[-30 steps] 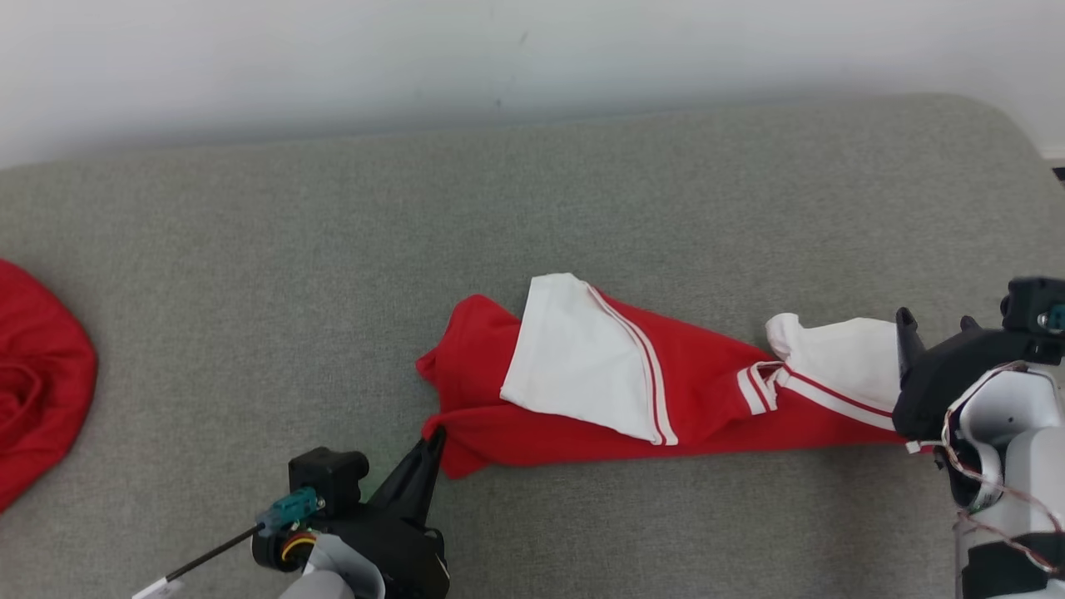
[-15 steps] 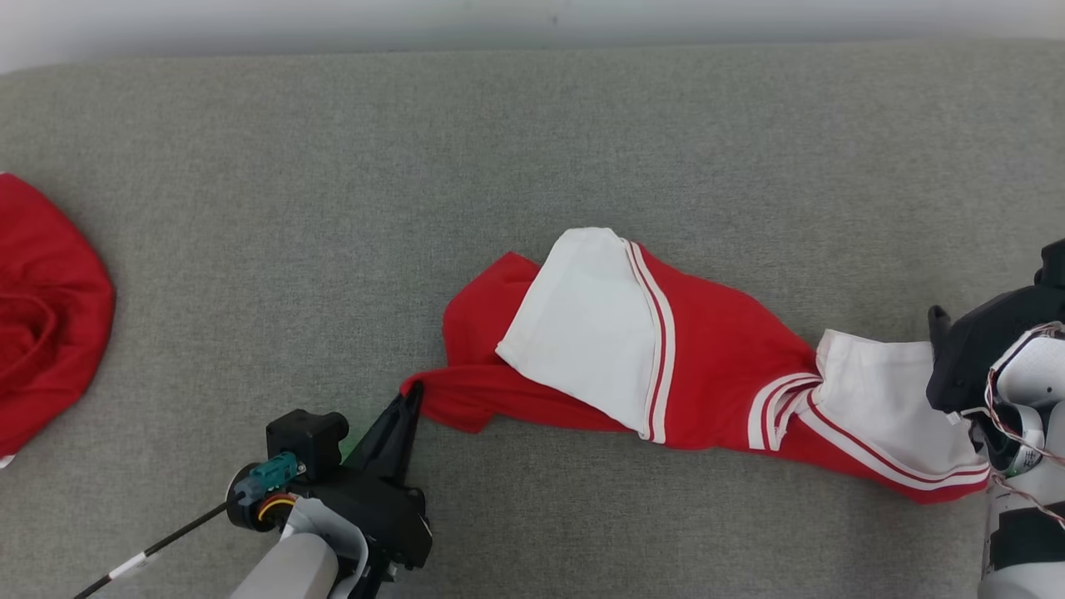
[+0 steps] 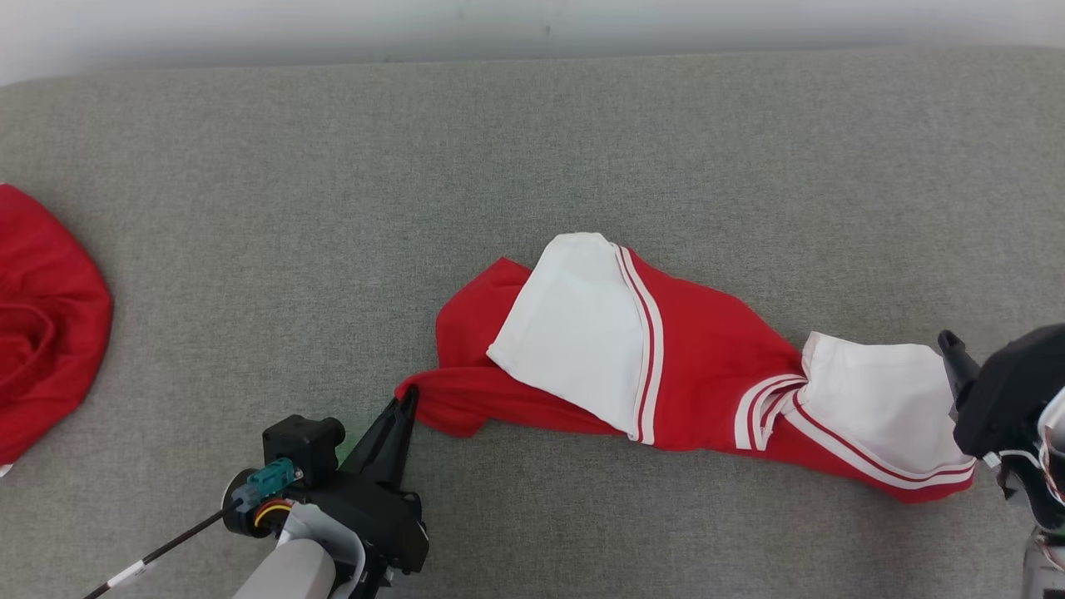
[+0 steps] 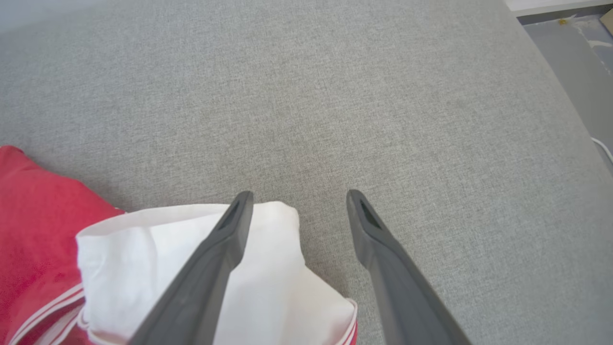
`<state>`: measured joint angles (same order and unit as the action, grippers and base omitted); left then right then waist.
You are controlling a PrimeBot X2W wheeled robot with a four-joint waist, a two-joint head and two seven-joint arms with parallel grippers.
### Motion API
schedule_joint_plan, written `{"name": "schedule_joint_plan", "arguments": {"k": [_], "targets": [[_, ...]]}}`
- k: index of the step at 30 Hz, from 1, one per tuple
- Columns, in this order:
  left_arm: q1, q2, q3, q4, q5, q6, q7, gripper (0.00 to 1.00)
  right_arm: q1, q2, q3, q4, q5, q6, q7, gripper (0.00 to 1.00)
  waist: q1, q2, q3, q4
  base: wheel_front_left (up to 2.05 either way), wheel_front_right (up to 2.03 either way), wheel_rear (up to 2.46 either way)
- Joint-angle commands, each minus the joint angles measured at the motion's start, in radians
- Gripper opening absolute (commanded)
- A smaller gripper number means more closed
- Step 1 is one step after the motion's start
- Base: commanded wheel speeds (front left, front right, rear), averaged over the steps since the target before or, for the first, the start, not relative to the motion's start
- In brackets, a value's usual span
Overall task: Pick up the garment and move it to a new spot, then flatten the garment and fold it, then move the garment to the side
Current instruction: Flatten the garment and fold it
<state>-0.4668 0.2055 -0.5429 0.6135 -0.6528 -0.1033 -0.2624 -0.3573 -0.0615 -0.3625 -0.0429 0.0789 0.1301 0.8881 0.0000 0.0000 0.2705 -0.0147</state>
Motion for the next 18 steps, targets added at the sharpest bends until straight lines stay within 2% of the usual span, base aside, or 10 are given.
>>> {"name": "schedule_joint_plan", "arguments": {"k": [1,7,16,17,18], "targets": [[0.014,0.000,0.002,0.003,0.009,0.000,-0.004,0.00,0.016,0.002,0.000,-0.010,0.009,0.001,0.008,1.00,0.0000,0.0000,-0.004,-0.003,0.00,0.00,0.00],[0.016,-0.004,0.001,0.005,0.017,-0.003,-0.004,0.00,0.067,0.006,-0.010,-0.106,0.026,0.001,0.113,1.00,0.0000,0.0000,-0.005,-0.007,0.00,0.00,0.00],[-0.010,0.005,-0.007,0.001,0.023,-0.008,-0.003,0.00,-0.019,0.009,0.023,0.042,0.026,0.001,0.105,1.00,0.0000,0.0000,0.036,0.004,0.00,0.00,0.00],[-0.013,0.005,-0.008,0.001,0.024,-0.007,-0.003,0.00,-0.025,0.009,0.027,0.056,0.023,0.001,0.108,0.98,0.0000,0.0000,0.037,0.006,0.00,0.00,0.00],[-0.014,0.006,-0.008,0.003,0.025,-0.006,-0.003,0.00,-0.029,0.009,0.032,0.067,0.025,0.001,0.112,0.80,0.0000,0.0000,0.038,0.008,0.00,0.00,0.00]]}}
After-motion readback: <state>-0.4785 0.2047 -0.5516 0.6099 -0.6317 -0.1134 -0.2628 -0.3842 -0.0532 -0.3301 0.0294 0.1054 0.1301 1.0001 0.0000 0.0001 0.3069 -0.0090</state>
